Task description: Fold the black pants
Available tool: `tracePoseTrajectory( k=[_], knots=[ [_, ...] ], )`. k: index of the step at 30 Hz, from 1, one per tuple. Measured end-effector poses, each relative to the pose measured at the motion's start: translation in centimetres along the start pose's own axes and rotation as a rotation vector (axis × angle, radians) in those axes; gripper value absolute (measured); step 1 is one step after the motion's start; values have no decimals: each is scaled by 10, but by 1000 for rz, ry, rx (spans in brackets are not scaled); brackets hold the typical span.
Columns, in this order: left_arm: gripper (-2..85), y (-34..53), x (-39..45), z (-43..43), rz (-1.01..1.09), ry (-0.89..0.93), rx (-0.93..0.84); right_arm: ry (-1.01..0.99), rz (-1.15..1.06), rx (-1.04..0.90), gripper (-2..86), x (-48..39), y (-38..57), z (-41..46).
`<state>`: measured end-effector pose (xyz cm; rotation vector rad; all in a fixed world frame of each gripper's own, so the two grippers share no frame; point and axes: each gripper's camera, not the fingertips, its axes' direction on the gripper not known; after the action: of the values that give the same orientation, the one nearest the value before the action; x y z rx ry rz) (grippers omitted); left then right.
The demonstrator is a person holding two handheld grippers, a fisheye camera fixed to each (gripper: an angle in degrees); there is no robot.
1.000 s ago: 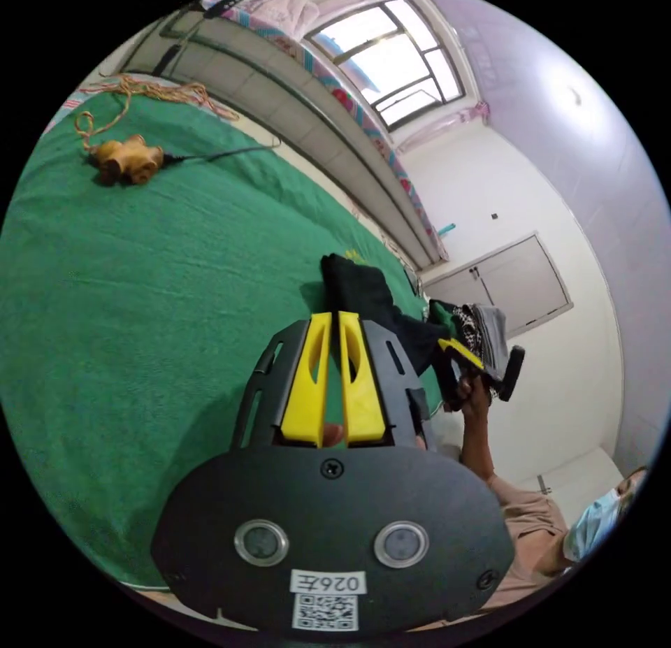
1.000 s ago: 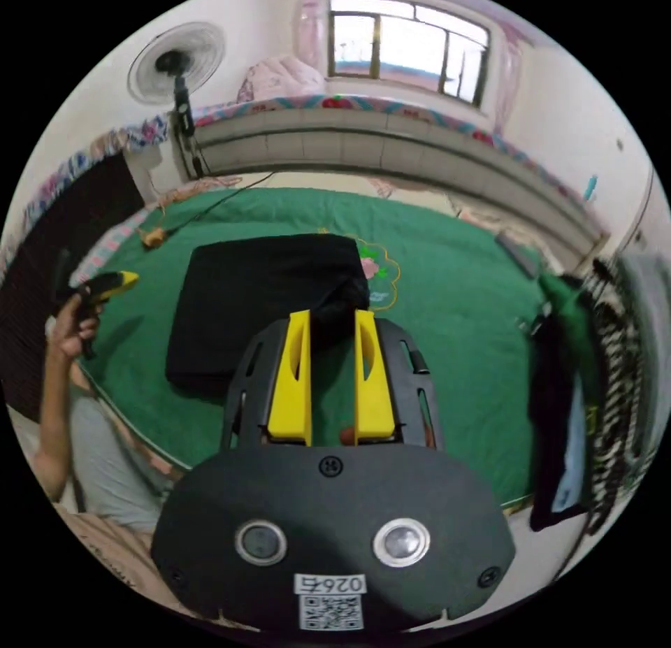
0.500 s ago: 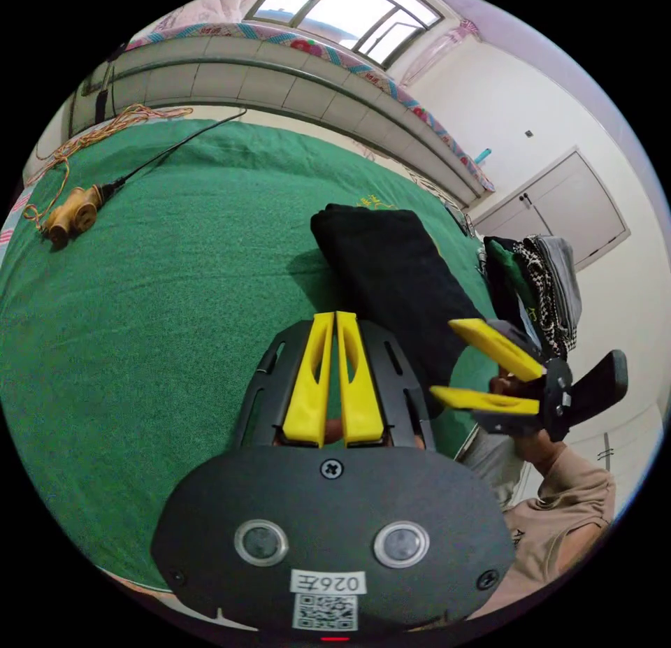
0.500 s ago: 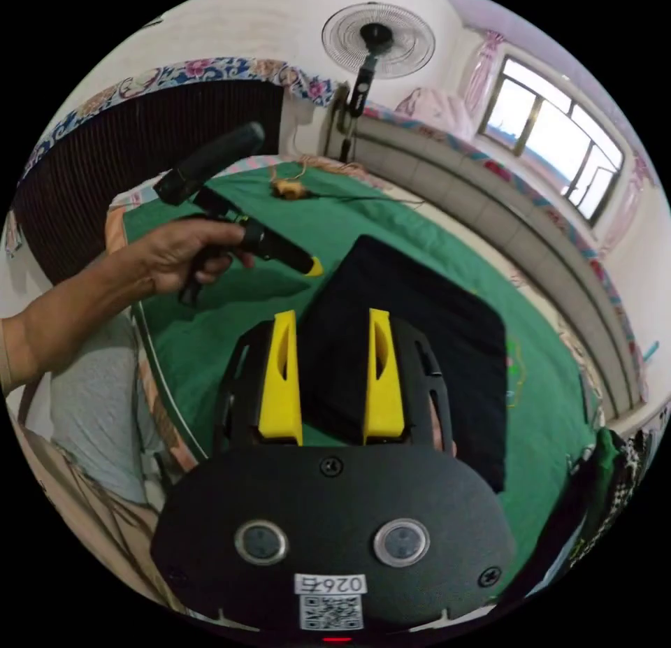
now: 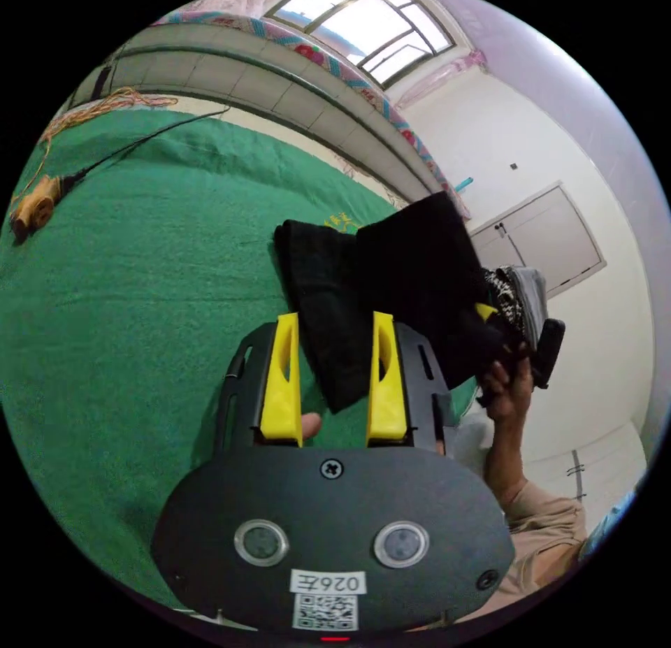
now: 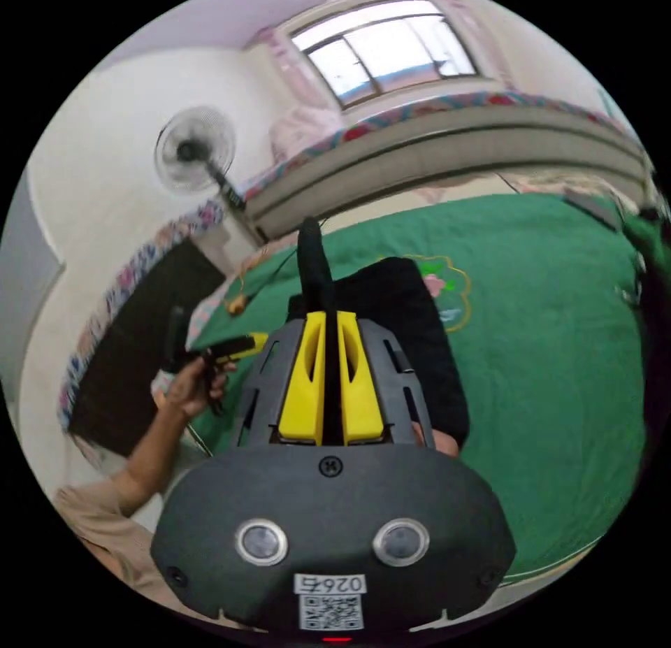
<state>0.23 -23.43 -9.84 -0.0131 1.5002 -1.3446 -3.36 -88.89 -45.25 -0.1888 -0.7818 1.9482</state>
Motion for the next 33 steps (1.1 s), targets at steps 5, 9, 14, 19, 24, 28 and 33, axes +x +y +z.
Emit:
tracePoseTrajectory(
  k=[5, 9, 14, 19, 24, 28, 33],
  knots=[
    [134, -10, 48, 60, 86, -353, -106, -102, 409, 186, -12, 130, 17, -84],
    [71, -2, 94, 84, 346, -541, -115, -115, 498, 232, -11, 169, 20, -114],
    [60, -7, 81, 37, 339, -311, -17, -232, 284, 282, -12, 170, 8, -149],
    [60, 10, 33, -80, 223, -379, 246, -265, 76, 394, -12, 157, 3, -191],
    [67, 41, -73, -148, -64, -309, 218, 61, 294, 100, -5, 191, -6, -179],
    [59, 76, -121, -187, -169, -87, 525, -44, 465, 18, 13, 224, 0, -161],
    [99, 55, -106, -170, -21, -110, 421, 284, 338, 244, 25, 183, 2, -196]
  ],
)
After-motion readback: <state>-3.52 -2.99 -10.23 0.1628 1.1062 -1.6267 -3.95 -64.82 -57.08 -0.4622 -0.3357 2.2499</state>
